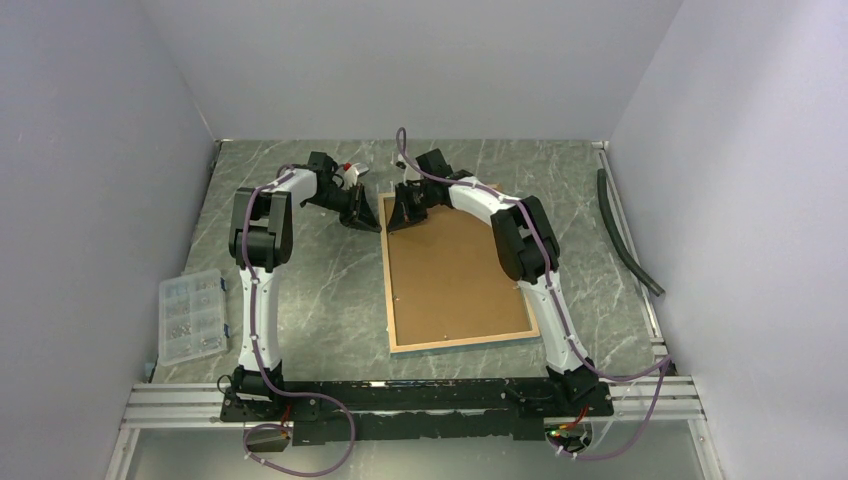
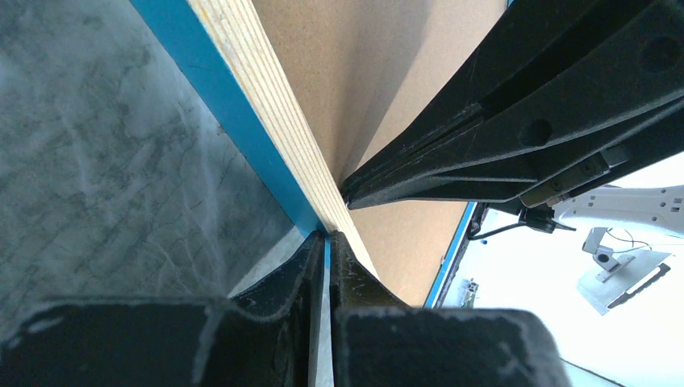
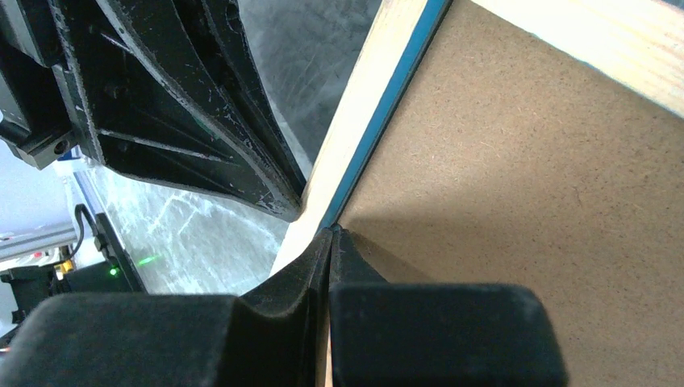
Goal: Put the photo into the frame
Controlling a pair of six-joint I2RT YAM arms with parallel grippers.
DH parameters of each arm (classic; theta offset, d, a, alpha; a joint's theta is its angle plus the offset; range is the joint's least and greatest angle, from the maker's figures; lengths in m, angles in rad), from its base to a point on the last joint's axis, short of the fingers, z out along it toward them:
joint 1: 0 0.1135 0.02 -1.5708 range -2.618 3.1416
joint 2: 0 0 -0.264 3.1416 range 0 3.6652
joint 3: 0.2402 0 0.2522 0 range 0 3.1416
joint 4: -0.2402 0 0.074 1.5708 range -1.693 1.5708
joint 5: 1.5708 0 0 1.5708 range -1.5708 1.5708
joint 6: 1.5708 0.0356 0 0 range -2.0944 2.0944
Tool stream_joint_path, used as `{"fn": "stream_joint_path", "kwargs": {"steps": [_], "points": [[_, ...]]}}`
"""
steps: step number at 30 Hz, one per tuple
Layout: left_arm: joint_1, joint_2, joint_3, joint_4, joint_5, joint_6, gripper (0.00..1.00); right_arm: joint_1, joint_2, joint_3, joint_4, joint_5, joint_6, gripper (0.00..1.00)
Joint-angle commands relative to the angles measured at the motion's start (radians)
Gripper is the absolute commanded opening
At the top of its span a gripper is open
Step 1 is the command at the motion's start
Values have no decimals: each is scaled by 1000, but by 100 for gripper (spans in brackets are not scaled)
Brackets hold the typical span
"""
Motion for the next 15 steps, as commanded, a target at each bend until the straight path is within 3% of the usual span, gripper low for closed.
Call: {"fn": "stream_joint_path", "kwargs": {"steps": [1,7,15], "points": [[-24,-4,1,-19,-43,23,11,36,47,24,-56,-38,-26,3],[-25,-6,-1,-14,-46,22,10,48,47,-22,-18,-125,33,2],[-24,-21,-16,-13,-33,28,10,50,-6,-234,202,-245,228,6]]}}
